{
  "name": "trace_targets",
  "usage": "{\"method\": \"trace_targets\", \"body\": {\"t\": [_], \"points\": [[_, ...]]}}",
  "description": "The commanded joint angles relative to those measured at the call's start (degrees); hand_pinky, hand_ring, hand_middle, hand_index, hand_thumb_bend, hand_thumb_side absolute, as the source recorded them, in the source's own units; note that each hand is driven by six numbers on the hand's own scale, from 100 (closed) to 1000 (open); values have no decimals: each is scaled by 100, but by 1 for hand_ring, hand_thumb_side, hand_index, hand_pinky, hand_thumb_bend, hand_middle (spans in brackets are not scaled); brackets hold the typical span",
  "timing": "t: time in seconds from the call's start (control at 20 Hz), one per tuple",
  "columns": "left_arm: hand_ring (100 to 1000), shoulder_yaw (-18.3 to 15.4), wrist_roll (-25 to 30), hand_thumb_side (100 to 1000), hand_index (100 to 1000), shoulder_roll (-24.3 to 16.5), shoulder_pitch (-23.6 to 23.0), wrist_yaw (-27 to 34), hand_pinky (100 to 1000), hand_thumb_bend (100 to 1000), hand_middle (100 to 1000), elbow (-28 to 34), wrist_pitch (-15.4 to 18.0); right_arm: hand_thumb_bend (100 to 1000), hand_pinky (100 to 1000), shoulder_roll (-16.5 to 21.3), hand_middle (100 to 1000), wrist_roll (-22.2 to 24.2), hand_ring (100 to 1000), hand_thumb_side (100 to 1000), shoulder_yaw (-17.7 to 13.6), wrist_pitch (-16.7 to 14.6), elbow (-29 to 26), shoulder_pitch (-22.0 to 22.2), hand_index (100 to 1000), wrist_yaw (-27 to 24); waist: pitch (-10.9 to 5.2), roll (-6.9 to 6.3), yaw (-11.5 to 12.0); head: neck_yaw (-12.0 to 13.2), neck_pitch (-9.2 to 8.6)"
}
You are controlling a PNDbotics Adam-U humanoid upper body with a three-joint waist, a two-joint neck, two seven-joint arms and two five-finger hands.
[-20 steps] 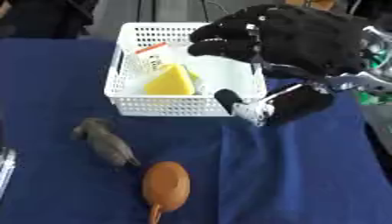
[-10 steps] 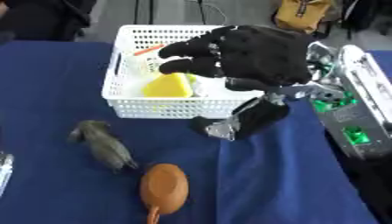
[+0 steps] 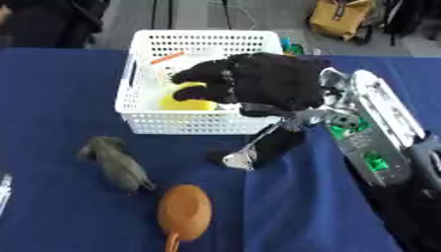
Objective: Pick up objects on the table and place them in the box.
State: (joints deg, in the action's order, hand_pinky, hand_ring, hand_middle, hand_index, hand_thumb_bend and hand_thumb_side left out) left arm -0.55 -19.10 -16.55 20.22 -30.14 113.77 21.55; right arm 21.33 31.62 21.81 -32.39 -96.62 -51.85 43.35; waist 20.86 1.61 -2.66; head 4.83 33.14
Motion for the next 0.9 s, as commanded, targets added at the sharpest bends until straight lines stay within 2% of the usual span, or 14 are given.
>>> {"method": "trace_targets", "body": {"t": [0.05, 0.2, 0.25, 0.3, 0.35, 0.45, 0.7, 0.9], "points": [[946, 0, 26, 959, 966, -83, 66, 42, 832, 100, 1000, 82, -5, 376, 770, -36, 984, 1450, 927, 639, 24, -1411, -47, -47, 1000, -95, -164, -6, -5, 12, 3], [945, 0, 34, 959, 964, -71, 62, 49, 831, 100, 1000, 82, -12, 391, 769, -111, 989, 1574, 915, 596, 99, -1494, -69, 14, 1000, -97, -160, 3, -14, 24, -30], [945, -1, 36, 955, 960, -70, 61, 50, 831, 100, 1000, 82, -15, 418, 770, -133, 994, 1648, 917, 540, 140, -1532, -69, 43, 1000, -92, -159, 8, -16, 34, -34], [945, -3, 37, 955, 960, -71, 61, 50, 831, 100, 1000, 82, -19, 418, 770, -153, 994, 1723, 917, 540, 165, -1564, -66, 64, 1000, -93, -159, 10, -18, 41, -34], [944, -4, 38, 952, 955, -72, 60, 49, 830, 100, 1000, 82, -22, 430, 775, -166, 1000, 1803, 924, 485, 193, -1599, -63, 80, 1000, -92, -159, 17, -20, 49, -35], [944, -2, 44, 953, 953, -71, 56, 49, 829, 100, 1000, 82, -25, 432, 777, -196, 1000, 1956, 927, 459, 246, -1675, -55, 106, 1000, -92, -159, 31, -24, 59, -39], [943, -2, 57, 953, 950, -63, 45, 51, 828, 100, 1000, 82, -41, 418, 792, -284, 1000, 2033, 938, 466, 349, -1837, -57, 193, 1000, 45, -152, 58, -29, 95, -77], [940, 0, 63, 951, 948, -66, 44, 50, 827, 100, 1000, 82, -51, 402, 840, -331, 1000, 2008, 968, 526, 338, -1947, -287, 280, 1000, 340, -143, 82, -32, 131, -96]]}}
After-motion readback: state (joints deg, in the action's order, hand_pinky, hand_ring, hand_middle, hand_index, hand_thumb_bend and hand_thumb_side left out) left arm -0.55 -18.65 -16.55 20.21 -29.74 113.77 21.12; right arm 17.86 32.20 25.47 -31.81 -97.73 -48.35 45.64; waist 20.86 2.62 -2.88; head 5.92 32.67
